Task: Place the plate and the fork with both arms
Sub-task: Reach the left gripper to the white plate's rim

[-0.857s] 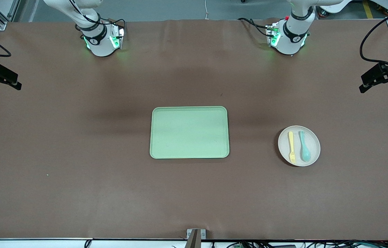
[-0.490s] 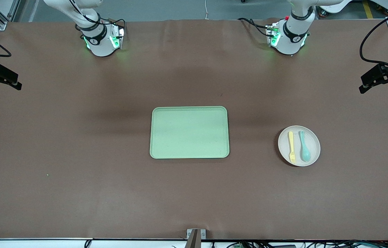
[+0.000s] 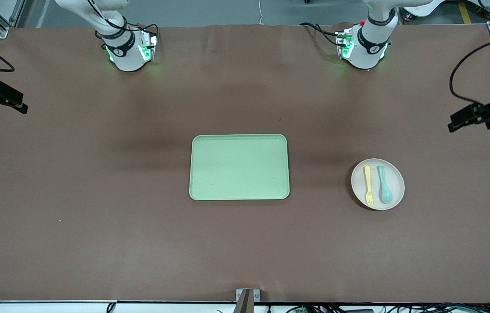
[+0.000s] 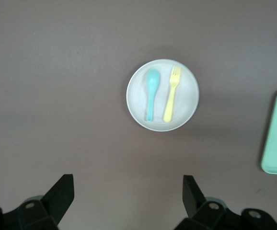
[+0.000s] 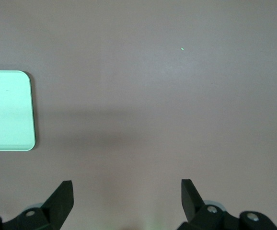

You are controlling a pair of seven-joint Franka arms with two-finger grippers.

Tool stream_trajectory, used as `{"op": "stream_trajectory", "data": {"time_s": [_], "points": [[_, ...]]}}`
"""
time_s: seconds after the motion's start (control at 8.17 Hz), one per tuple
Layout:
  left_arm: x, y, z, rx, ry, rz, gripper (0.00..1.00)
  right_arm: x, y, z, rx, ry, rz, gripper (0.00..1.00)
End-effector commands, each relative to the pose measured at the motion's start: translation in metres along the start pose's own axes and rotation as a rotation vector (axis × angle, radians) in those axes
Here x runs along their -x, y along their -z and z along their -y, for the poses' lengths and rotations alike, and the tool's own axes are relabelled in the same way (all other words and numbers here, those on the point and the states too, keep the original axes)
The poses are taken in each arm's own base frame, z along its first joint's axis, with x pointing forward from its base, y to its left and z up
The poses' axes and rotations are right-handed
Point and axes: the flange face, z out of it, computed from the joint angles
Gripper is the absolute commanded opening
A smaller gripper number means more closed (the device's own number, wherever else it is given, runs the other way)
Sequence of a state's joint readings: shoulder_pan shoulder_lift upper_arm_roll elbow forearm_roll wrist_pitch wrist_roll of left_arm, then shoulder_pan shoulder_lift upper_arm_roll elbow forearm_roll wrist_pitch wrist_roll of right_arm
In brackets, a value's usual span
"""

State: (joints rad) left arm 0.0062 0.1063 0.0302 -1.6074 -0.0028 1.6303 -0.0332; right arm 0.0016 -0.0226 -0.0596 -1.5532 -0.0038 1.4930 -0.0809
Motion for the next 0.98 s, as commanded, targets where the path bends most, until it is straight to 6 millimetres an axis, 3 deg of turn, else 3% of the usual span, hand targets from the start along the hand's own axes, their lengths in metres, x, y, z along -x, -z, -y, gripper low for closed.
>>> {"op": "stream_trajectory", "data": {"time_s": [0.0,0.12,0.24,0.37,0.49,0.73,0.86], "points": [[-0.047,-0.066,0.002,-0.021,-0.012,0.015,0.99,0.0,0.003,0.003,-0.002,-0.014,-0.001,0.99],[-0.066,-0.104,0.023,0.01,0.004,0.024,0.99,0.0,0.003,0.003,-0.002,-0.014,-0.002,0.99],[-0.08,-0.145,0.031,0.082,-0.03,0.033,0.99,-0.001,0.002,0.003,-0.002,-0.012,-0.001,0.99],[-0.086,-0.184,0.063,0.173,-0.034,0.009,0.99,0.0,0.001,0.003,-0.002,-0.014,0.001,0.99],[-0.088,-0.226,0.076,0.248,-0.068,-0.014,0.94,-0.001,0.001,0.003,-0.002,-0.014,0.001,0.99],[-0.096,-0.305,0.076,0.32,-0.074,0.013,0.84,-0.002,-0.001,0.003,-0.002,-0.012,0.004,0.99],[-0.096,-0.327,0.07,0.34,-0.092,0.027,0.77,-0.002,-0.002,0.003,-0.002,-0.011,0.005,0.99]]}}
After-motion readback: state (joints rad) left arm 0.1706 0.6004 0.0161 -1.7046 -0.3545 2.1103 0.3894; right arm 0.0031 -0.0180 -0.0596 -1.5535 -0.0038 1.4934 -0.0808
